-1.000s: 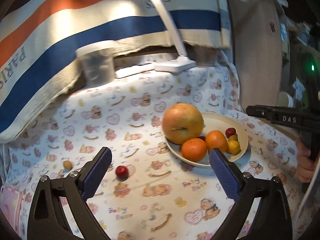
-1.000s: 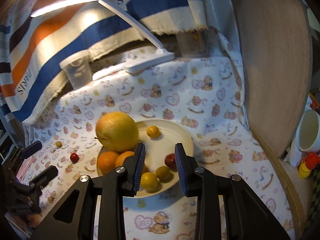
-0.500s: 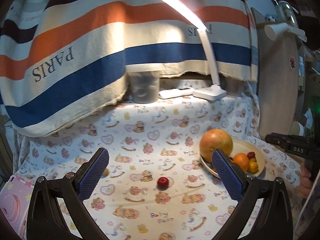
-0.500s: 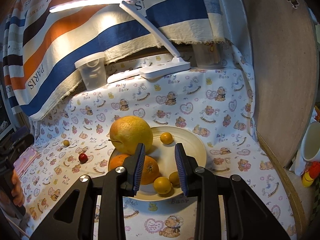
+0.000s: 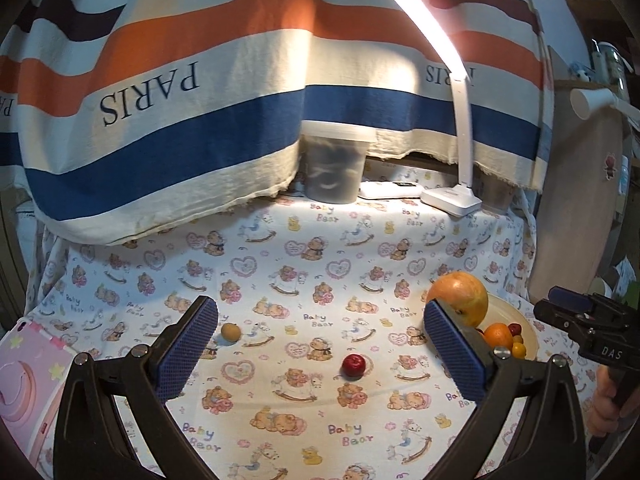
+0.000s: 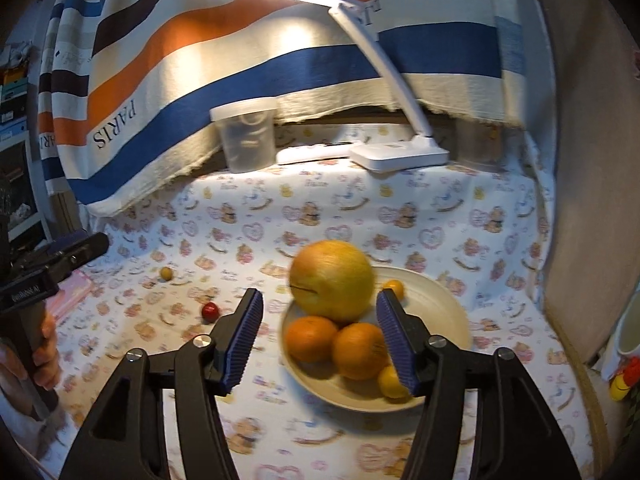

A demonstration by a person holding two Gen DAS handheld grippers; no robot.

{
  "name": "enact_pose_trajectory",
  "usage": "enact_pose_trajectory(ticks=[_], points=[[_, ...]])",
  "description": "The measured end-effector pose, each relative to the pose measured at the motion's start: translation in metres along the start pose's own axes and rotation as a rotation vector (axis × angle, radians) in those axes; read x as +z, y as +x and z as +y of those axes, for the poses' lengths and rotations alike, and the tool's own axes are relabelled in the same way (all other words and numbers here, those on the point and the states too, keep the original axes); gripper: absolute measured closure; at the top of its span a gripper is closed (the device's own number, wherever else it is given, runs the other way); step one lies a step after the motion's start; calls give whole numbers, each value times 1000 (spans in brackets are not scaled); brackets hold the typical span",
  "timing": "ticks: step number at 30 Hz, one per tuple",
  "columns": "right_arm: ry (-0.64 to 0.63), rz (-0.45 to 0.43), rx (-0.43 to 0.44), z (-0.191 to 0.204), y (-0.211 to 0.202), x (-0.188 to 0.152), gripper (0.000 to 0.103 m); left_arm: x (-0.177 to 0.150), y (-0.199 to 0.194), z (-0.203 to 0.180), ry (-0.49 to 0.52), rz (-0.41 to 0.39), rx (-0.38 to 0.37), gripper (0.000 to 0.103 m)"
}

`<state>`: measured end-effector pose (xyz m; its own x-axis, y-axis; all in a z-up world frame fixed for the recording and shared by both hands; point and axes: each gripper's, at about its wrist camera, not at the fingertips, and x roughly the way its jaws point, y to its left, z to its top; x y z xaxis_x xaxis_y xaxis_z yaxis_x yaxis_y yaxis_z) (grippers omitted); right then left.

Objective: Organize fruits
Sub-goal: 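Withdraw both tools from the plate toward the fruits left on the cloth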

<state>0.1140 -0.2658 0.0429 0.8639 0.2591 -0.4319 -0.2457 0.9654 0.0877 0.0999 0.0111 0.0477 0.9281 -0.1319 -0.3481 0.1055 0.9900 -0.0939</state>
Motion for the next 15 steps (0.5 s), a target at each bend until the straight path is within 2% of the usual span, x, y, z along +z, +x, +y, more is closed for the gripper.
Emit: enact_pose_trajectory(ticks=[4,6,9,15], points=[[-15,0,4,21,6,12,17,3,1,15,-72,29,-35,1],[-19,0,19,30,8,17,16,5,2,22,-68,32,-25,1],[-29,12,37,46,16,24,16,7,6,37,-73,32,47,1],[-46,73,65,80,48,29,16,1,23,73,-145,93,108,1]])
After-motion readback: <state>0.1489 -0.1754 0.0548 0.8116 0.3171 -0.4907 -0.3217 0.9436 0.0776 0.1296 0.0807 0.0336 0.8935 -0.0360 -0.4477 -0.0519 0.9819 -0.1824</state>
